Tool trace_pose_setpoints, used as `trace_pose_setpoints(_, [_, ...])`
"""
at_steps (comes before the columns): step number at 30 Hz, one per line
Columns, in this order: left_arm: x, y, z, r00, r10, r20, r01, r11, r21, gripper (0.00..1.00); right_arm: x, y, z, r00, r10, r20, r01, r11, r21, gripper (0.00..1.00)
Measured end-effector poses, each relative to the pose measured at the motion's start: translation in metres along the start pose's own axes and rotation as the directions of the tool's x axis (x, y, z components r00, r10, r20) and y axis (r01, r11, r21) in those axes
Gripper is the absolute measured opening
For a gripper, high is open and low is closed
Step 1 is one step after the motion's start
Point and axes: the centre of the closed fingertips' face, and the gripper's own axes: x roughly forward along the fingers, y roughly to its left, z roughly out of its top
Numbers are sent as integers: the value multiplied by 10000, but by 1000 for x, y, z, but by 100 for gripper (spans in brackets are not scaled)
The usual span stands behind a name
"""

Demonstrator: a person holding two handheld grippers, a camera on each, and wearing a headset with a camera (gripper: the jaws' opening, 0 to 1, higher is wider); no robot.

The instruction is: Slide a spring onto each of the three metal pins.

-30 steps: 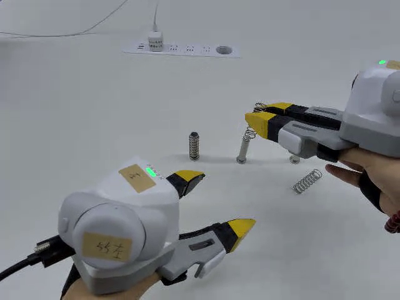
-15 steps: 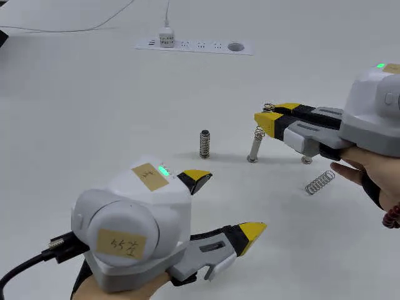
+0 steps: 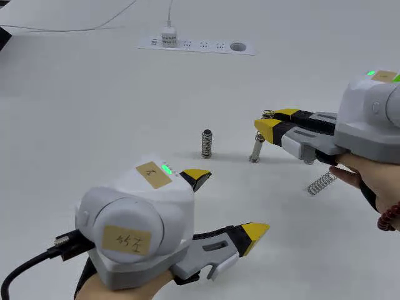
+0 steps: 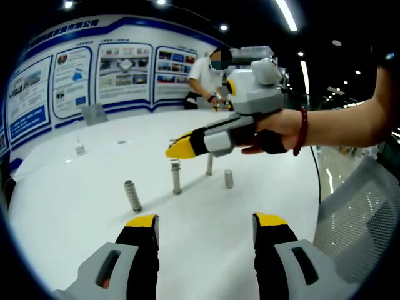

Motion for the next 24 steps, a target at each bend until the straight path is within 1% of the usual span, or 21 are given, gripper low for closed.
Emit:
trace_pose_setpoints(4, [0,2,0,10000,74,-11,-74,10000,-36,62,1,1,-4,9999,-36,-148,34,9999,-133,12])
trace_pose_setpoints(11, [-1,5,0,9999,144,16,-144,9998,-125,62,2,3,-3,9999,-81,-137,76,9995,-319,12])
trace_pose_setpoints(15, [-2,6,1,9998,200,37,-199,9997,-160,62,2,4,-4,9997,-144,-197,132,9982,-592,12])
trace_pose_setpoints(20, [-2,6,1,9997,208,96,-206,9996,-196,62,3,6,-10,9989,-181,-440,147,9969,-779,12])
trace_pose_setpoints(24, [-3,6,1,9997,206,91,-204,9996,-182,62,5,6,-14,9984,-187,-536,148,9972,-736,12])
